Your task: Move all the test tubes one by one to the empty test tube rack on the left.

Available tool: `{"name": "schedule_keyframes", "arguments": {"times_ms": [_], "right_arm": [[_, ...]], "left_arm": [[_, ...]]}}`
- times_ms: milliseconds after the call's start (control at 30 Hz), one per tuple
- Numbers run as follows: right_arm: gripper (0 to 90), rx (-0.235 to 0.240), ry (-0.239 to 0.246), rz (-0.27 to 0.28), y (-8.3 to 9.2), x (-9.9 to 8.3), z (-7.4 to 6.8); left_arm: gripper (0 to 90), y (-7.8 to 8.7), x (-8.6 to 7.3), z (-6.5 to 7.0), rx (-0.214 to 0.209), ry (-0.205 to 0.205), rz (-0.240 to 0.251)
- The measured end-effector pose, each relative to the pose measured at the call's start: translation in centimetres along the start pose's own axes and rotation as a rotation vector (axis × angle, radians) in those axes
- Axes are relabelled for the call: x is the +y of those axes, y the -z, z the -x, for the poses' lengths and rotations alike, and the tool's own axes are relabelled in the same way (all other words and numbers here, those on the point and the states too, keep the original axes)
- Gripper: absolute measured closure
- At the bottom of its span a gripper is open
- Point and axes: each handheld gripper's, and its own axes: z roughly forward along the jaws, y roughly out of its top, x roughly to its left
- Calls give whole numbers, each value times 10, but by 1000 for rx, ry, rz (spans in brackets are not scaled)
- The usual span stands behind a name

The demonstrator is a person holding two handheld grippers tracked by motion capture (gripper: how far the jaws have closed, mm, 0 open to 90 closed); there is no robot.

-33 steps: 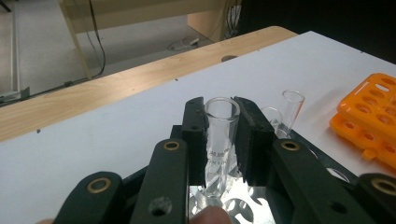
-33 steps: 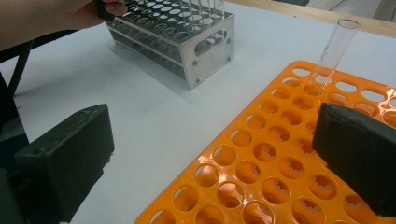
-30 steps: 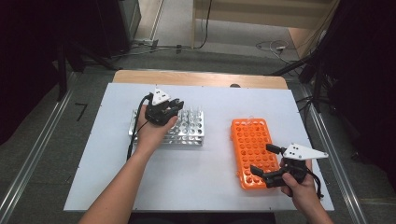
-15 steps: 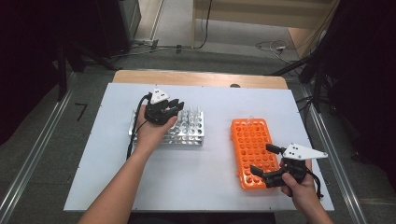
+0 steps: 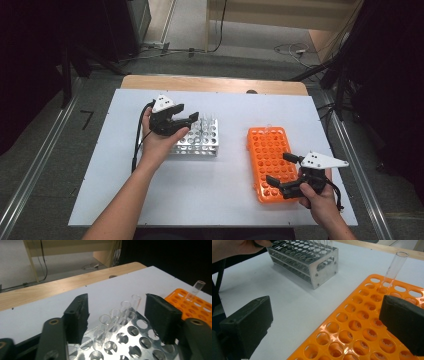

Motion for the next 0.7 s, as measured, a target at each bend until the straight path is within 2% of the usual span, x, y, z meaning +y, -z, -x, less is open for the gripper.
{"name": "schedule_keyframes", "arguments": {"times_ms": [167,333,400,467,700], "right_arm": [[0,-10,-15,5,-3,2,5],[0,-20,-21,3,-7,7,11],[0,-26,-25,0,-9,8,13],[0,-31,-28,-2,-11,9,15],[0,-44,-42,-6,-20,14,24]], "left_arm": [[197,13,-3,8,-37,3,8],[118,27,-5,17,-69,-7,12],[99,33,-6,20,-85,-18,13],[42,38,-7,24,-87,-29,14],[0,53,-14,37,-148,-40,25]]}}
